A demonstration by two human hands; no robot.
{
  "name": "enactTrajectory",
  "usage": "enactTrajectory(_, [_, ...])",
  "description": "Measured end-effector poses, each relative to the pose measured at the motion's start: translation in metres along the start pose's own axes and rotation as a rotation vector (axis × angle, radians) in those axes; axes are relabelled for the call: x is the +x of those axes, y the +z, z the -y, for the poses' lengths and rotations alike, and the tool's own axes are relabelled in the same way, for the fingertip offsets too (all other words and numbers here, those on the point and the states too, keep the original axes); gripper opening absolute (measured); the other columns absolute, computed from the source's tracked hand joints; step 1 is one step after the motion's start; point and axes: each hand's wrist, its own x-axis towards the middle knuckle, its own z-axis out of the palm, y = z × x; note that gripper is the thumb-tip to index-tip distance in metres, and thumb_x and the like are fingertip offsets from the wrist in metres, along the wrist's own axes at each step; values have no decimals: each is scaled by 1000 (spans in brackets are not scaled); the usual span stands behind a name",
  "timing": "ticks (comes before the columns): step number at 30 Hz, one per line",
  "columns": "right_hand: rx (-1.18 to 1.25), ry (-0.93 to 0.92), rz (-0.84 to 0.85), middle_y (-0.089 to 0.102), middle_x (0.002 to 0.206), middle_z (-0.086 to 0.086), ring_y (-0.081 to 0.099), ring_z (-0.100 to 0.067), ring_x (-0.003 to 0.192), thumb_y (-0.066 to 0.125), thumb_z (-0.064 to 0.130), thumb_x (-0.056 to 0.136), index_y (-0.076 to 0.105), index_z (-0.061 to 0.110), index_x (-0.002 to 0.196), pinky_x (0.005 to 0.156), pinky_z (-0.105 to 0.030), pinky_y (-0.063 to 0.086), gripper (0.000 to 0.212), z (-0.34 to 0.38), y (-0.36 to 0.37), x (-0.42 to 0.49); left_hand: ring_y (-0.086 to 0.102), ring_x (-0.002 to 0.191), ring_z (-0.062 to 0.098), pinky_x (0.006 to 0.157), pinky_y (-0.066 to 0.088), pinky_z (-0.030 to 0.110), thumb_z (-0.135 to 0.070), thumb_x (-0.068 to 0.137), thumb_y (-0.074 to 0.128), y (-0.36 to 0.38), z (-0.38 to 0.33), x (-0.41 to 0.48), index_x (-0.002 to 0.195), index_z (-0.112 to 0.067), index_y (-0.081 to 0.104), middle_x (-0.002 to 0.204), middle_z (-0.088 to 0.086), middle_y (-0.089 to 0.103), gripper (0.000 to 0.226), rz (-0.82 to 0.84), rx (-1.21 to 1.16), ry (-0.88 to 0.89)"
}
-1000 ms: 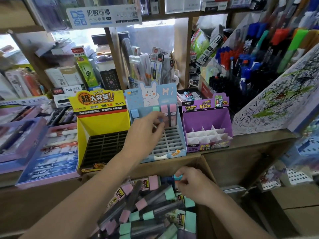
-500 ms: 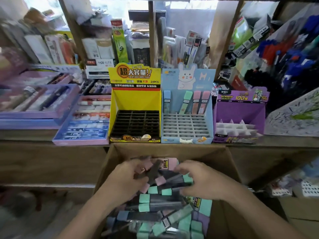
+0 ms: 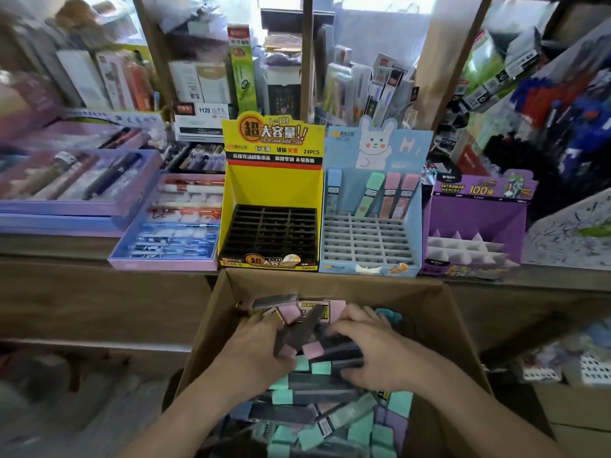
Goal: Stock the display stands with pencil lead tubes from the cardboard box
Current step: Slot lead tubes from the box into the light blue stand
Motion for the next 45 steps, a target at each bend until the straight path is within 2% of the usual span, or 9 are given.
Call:
enactTrajectory(5, [41,-45,-19,47,120,14,38,-7,116,71,35,86,58,35,126,110,-31,30,42,-2,3,-1,59,116,18,100,51,31,-39,82,71,3,-2,5,130,-40,57,117,-6,56,50,42,-95,-37])
enactTrajectory(8, [78,-78,-35,48,111,19,39,0,110,73,34,88,61,34,120,97,-19,33,33,-5,3,-3,64,107,16,77,49,16,-32,81,69,4,-2,7,123,-36,63,118,-3,63,43,85,-153,-46])
enactTrajectory(14, [80,-102,0,48,101,21,42,4,98,69,36,94,58,31,102,81,-18,34,14,-8,2,-3,60,121,25,98,53,34,-29,75,71,4,-1,8,131,-33,58,127,0,59,58,104,-158,-83])
enactTrajectory(17, [235,-62,-47,49,95,14,49,-2,93,66,37,96,57,24,96,75,-21,38,16,-9,-3,-4,56,120,20,95,50,28,-32,76,73,4,0,8,130,-33,56,126,-4,51,57,79,-128,-43])
enactTrajectory(23, [292,-29,-150,51,121,15,45,-1,119,52,39,104,53,28,127,100,-26,42,25,-3,-4,-1,57,111,10,80,44,17,-14,82,66,6,-3,8,115,-38,67,125,-15,56,40,56,-108,49])
enactTrajectory(29, [207,-27,-132,45,103,24,43,0,102,55,35,104,53,33,119,82,-21,38,16,-3,7,-1,66,80,-3,72,55,17,-27,82,82,5,-9,6,93,-35,71,86,-12,74,17,9,-267,87])
enactTrajectory(36, [206,3,-162,59,111,15,54,-4,106,69,33,96,62,28,116,93,-30,47,22,-2,8,1,71,76,-5,71,56,17,-27,66,96,-1,-7,6,84,-30,74,80,-13,77,28,-17,-328,-13])
enactTrajectory(41, [220,57,-97,59,116,13,52,-5,109,76,42,88,62,28,119,94,-29,45,37,-1,6,2,68,96,-1,88,56,23,-34,81,84,-1,-7,5,90,-35,79,98,-15,74,10,-46,-222,-17])
enactTrajectory(45, [215,76,-45,54,125,16,45,-2,118,81,44,83,58,31,129,99,-25,42,54,0,6,-1,54,106,1,91,42,15,-33,86,80,1,-7,2,95,-33,79,104,-22,61,9,-126,-137,82])
